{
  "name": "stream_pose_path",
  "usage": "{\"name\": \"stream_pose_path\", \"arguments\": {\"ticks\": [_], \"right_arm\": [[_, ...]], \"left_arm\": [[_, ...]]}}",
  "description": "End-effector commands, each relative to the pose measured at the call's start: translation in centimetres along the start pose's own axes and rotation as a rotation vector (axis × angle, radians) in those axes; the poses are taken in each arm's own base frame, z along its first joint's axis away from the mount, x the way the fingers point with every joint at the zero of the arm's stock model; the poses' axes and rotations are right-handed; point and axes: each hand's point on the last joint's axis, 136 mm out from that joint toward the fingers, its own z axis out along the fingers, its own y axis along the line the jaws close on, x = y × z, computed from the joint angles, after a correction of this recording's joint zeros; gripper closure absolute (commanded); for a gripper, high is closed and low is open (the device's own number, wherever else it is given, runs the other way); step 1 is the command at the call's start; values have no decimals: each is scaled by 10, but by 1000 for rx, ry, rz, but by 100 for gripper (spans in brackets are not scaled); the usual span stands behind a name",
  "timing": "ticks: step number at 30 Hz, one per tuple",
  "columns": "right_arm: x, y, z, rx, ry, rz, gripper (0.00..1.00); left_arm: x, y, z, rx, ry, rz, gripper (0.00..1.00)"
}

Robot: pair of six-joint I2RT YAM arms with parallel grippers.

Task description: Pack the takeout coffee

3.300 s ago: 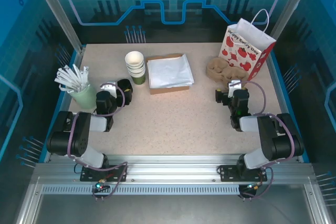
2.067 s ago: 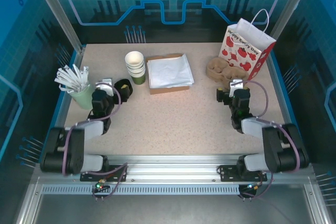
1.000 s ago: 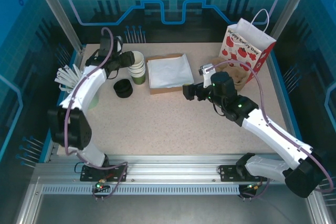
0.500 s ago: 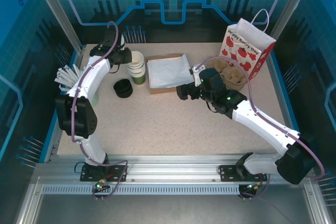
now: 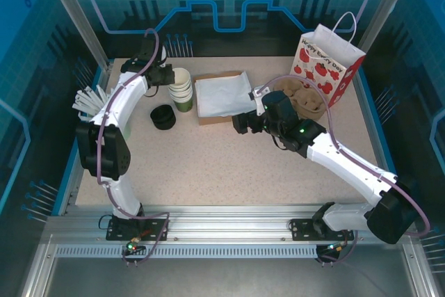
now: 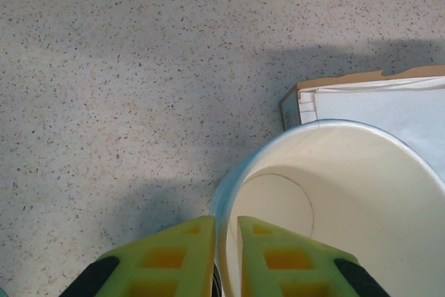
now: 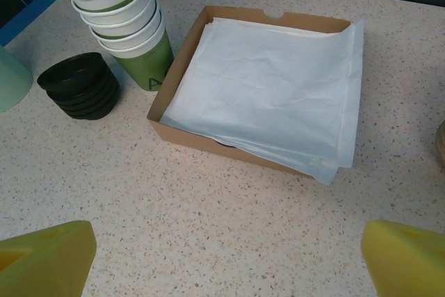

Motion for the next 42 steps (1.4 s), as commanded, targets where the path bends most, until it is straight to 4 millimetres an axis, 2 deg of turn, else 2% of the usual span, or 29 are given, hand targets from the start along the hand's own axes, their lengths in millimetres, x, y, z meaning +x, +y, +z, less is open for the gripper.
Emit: {"name": "stream_pose_path", "arguments": {"ticks": [1, 11, 14, 18, 22, 25, 28, 31, 33, 36, 42], "right_arm": [[-8, 6, -6, -2, -15, -19, 1], [-8, 6, -7, 0, -9, -20, 0], [-8, 7, -8, -1, -9, -20, 1], [-12, 8, -10, -3, -11, -25, 1], [-21, 10, -18, -4, -16, -38, 0], [-29, 8, -28, 10, -27, -56, 0], [-38, 3, -42, 40, -34, -82, 0], [-41, -5, -55, 83, -24, -114, 0], [-41, -12, -63, 112, -13, -131, 0], [-35, -29, -73, 166, 16, -138, 0], [-21, -66, -90, 252, 47, -95, 0]], "left_arm": [[-5, 2, -1, -16, 3, 19, 85], [-8, 1, -4, -14, -2, 20, 92], [-14, 0, -9, -11, -15, 19, 94], [-29, -3, -27, 2, -54, 13, 96], [-52, -7, -63, 26, -132, -3, 97], [-68, -15, -107, 70, -213, -20, 97], [-72, -30, -155, 128, -297, -23, 97], [-52, -56, -186, 197, -334, 7, 97], [-28, -74, -191, 240, -318, 35, 97], [15, -102, -190, 309, -271, 67, 97], [123, -158, -163, 395, -124, 172, 97]]}}
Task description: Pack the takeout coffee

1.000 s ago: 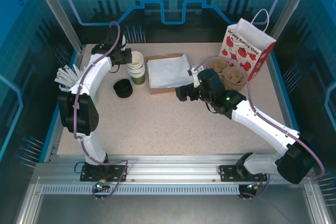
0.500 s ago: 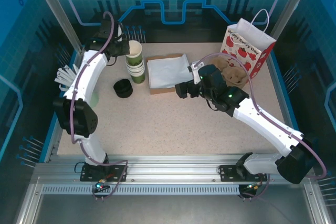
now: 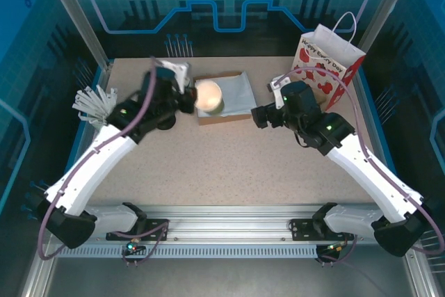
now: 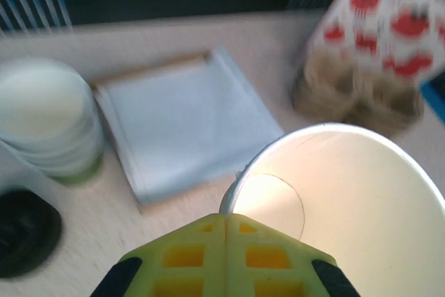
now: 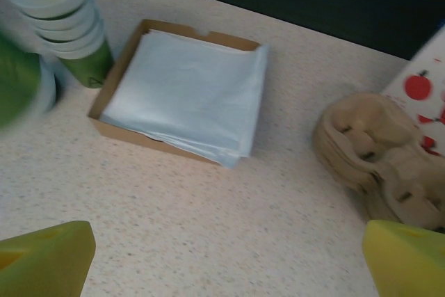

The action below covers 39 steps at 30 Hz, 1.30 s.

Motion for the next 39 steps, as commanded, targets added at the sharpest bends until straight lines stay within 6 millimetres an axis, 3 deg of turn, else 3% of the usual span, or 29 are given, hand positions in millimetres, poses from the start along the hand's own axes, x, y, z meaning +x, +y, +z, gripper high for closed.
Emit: {"name": "stream_pose_path", "arguments": {"ticks": [1, 5, 10, 16, 23, 27, 32, 35, 39], "right_arm": [[16, -23, -9, 62, 43, -4, 0], [24, -27, -6, 73, 64, -7, 0], [32, -23, 0, 59, 97, -11, 0], [37, -18, 3, 32, 108, 0, 0], [40, -14, 4, 10, 117, 8, 0], [40, -9, 2, -12, 119, 9, 0], [29, 17, -5, -107, 54, -28, 0], [25, 38, -6, -179, 18, -46, 0], [22, 50, 2, -197, 18, -69, 0]], "left_arm": [[56, -25, 26, 21, 96, 7, 97], [107, -40, 47, 19, 185, 30, 97], [151, -48, 67, 9, 243, 60, 97], [177, -40, 84, -42, 273, 88, 96], [187, -37, 90, -51, 290, 87, 86], [173, -36, 80, -59, 260, 88, 68], [117, -21, 41, -93, 99, 66, 51], [90, 17, 25, -155, 44, -13, 47], [72, 86, 15, -303, 19, -90, 44]]}}
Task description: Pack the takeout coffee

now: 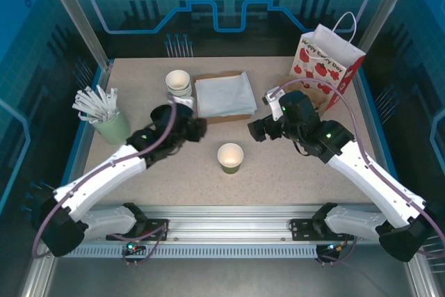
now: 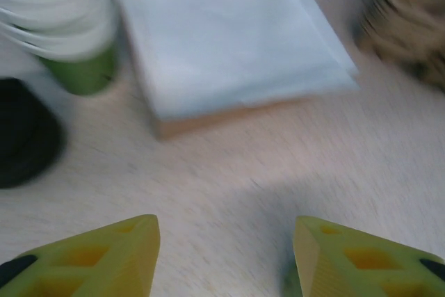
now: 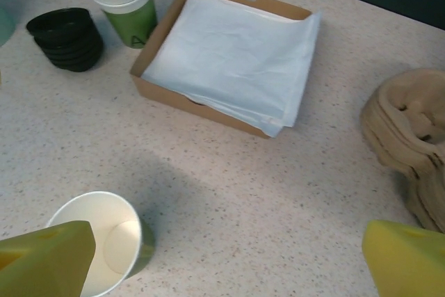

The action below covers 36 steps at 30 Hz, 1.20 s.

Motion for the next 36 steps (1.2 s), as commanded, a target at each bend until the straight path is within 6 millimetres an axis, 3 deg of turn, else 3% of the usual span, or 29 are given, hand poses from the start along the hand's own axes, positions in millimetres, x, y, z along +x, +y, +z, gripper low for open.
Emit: {"name": "stream_pose_path", "arguments": {"ticks": [1, 7, 10, 16, 21, 36], "right_arm": [[-10, 13, 7, -41, -26, -23, 0], [-10, 24, 20, -60, -1, -58, 0], [-9, 26, 25, -60, 18, -73, 0], [-3, 33, 33, -75, 62, -103, 0], [3, 35, 35, -74, 83, -108, 0], [9, 38, 44, -71, 118, -112, 0]], "left_arm": [[-9, 49, 0, -137, 10, 19, 43], [-10, 100, 31, -245, 82, 127, 38], [-3, 113, 52, -231, 168, 135, 37], [7, 121, 92, -246, 231, 231, 37], [13, 137, 114, -308, 277, 284, 38], [16, 150, 140, -351, 341, 354, 54]]}}
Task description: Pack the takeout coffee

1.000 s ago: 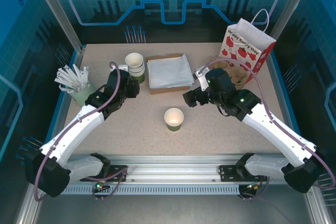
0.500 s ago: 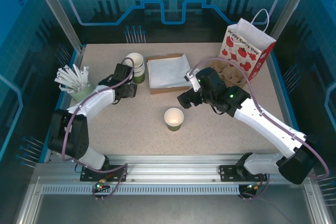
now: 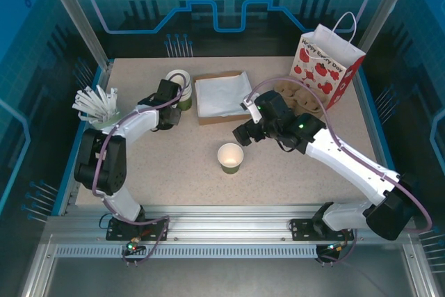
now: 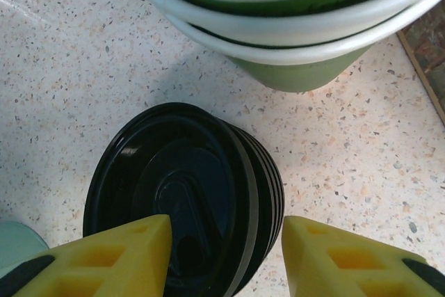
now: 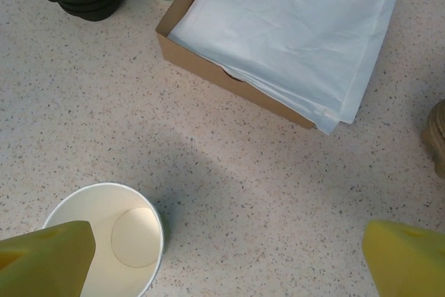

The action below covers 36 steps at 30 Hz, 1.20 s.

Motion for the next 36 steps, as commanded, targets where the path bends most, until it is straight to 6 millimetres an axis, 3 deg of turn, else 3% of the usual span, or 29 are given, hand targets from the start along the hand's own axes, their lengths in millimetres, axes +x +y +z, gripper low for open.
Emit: {"name": "stream_pose_path", "arguments": {"ticks": [1, 10, 21, 32, 36], "right_arm": [[-10, 7, -7, -18, -14, -15, 0], [-10, 9, -6, -20, -7, -19, 0], [-11, 11, -4, -22, 1, -23, 0], [-12, 11, -7, -24, -5, -23, 0], [-15, 12, -10, -29, -16, -21, 0]], "left_arm": [[-8, 12, 3, -37, 0, 16, 55], [-3, 12, 8, -36, 19, 24, 67], [-6, 17, -5, -43, 1, 8, 77], [-8, 20, -42, 1, -69, -109, 81], [-10, 16, -67, 61, -112, -179, 84]]}}
